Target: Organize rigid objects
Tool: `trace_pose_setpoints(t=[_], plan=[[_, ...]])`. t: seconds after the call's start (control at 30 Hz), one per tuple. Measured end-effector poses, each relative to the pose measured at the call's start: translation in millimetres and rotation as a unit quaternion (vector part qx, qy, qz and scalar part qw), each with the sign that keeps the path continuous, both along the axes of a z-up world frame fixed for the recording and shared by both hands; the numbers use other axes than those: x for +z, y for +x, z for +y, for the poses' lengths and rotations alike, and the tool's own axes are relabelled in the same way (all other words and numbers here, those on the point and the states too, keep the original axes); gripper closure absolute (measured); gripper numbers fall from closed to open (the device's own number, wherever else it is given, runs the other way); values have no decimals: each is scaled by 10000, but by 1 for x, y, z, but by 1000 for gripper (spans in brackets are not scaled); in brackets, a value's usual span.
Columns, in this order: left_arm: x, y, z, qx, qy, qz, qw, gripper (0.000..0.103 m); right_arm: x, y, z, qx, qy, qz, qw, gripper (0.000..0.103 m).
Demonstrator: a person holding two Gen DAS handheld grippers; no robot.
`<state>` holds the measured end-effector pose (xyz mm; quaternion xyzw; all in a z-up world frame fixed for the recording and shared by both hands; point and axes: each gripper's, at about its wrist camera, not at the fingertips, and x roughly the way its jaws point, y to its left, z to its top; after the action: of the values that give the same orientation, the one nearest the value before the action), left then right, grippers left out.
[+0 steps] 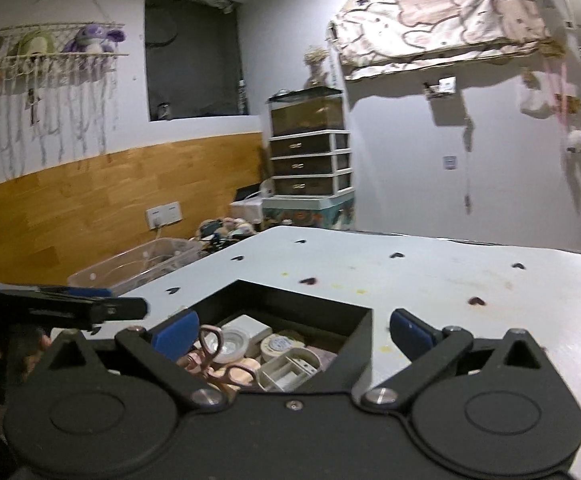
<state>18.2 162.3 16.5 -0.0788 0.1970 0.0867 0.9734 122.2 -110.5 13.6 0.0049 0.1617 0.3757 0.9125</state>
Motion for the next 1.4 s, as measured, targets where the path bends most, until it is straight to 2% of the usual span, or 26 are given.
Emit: trace_pose_setpoints(t=[0.3,0.5,0.83,1.03,1.4], plan=[[-2,-34,-22,-37,78,-490,9988,0,-8,-31,-17,-433,43,-139,9990,0],[-3,-48,-33,-72,145,-567,9983,0,-13,-48,-26,-647,13,-213,9977,0],[-6,-61,-55,-275,239,-533,9979,0,-13,-69,-35,-934,-32,-279,9952,0],[-6,-65,-66,-246,415,-524,9975,0,-14,-72,-38,-1054,-99,-269,9940,0],[-6,-65,-71,-206,446,-414,9979,0,-13,-73,-41,-1118,-64,-260,9934,0]])
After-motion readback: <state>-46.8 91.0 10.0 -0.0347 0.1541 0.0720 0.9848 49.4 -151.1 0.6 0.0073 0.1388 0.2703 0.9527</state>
